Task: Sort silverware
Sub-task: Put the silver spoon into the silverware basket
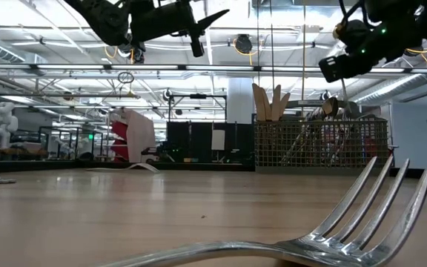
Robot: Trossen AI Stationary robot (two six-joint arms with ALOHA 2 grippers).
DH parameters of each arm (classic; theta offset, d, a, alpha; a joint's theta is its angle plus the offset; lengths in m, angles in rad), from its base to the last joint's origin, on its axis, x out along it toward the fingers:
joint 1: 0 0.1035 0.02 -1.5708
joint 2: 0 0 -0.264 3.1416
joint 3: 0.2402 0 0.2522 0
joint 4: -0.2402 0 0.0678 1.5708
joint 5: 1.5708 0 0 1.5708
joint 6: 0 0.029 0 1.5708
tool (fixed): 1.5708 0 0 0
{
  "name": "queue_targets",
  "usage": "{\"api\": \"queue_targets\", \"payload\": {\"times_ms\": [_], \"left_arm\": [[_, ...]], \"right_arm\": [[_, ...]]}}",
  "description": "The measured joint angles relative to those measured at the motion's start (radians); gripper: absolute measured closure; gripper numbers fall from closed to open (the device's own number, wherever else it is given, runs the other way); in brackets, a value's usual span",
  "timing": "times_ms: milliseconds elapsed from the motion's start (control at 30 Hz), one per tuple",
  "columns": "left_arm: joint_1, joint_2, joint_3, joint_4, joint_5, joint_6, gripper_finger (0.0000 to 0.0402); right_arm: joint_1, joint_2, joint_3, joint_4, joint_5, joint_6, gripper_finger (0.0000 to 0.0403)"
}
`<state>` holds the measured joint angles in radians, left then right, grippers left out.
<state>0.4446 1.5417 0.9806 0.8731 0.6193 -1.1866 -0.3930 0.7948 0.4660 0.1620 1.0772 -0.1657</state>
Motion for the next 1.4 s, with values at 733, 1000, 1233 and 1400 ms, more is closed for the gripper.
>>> {"api": "queue_targets", "payload": {"times_ms": [733,1000,1233,1400], "left_arm": [[0.032,0.0,0.0,0.001,0.004,-0.003,0.0246],[0.032,0.0,0.0,0.001,-0.004,0.018,0.0246],[0.034,0.0,0.0,0.001,-0.007,0.016,0.0246],[0.056,0.0,0.0,0.001,0.046,0.016,0.0246]], "right_arm": [[-0.177,0.083,-0.069,0.072,-0.168,0.193,0.0388],[-0.177,0.083,-0.069,0.037,-0.168,0.213,0.0338],[-0.162,0.082,-0.069,-0.059,-0.168,0.301,0.0292],[-0.129,0.082,-0.069,-0.1,-0.205,0.325,0.0266]]}}
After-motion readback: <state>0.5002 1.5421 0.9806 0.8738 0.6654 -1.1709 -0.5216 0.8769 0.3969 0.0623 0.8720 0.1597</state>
